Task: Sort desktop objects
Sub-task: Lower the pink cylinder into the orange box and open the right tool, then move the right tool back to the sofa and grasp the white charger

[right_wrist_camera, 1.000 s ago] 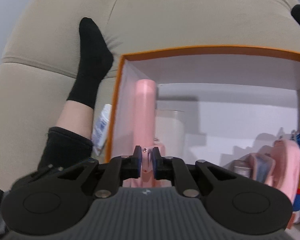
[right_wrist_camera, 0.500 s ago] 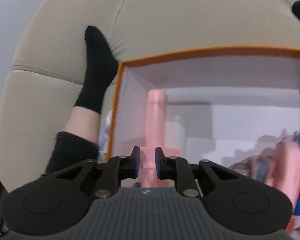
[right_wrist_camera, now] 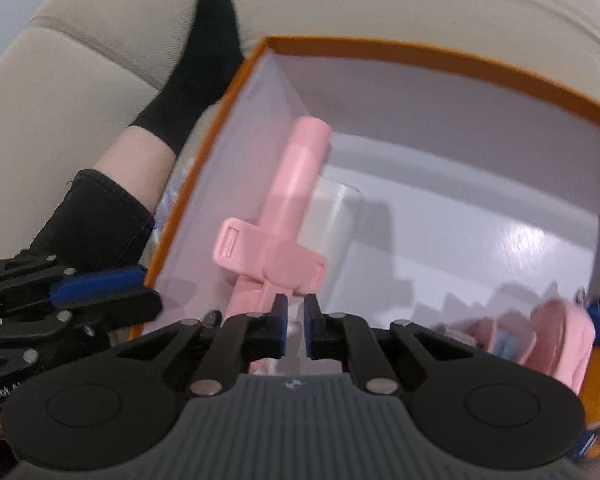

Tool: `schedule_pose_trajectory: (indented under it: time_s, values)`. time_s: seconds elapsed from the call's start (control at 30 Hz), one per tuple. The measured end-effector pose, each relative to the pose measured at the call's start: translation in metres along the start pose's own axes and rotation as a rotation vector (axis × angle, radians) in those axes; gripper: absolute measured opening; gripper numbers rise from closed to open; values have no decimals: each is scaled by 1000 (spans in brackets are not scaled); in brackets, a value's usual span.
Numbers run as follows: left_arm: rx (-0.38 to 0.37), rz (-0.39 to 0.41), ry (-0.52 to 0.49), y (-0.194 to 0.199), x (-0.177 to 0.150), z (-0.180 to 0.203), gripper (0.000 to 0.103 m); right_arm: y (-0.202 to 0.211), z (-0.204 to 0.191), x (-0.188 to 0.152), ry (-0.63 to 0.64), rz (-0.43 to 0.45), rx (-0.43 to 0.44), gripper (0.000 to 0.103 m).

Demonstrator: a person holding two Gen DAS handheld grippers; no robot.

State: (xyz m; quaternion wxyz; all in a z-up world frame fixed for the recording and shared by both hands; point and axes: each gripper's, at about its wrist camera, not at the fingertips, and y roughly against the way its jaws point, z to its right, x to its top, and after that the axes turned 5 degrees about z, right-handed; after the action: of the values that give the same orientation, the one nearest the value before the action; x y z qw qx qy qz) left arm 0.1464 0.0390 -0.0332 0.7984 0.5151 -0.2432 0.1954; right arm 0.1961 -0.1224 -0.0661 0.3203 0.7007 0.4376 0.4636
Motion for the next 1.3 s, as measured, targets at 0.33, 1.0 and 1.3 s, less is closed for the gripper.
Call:
schedule_pose_trajectory:
  time_s: [0.33,1.0,1.3]
  values:
    - [4,4,-3,2,-2,4,18,-7,-5,3,21,5,25,4]
    - [259,119,-26,72,-49,-15,18,67,-66,-56,440,361,138,18]
    - [295,63,-77,81,-75,-19,18,41,-126,-81,779,232,151,21]
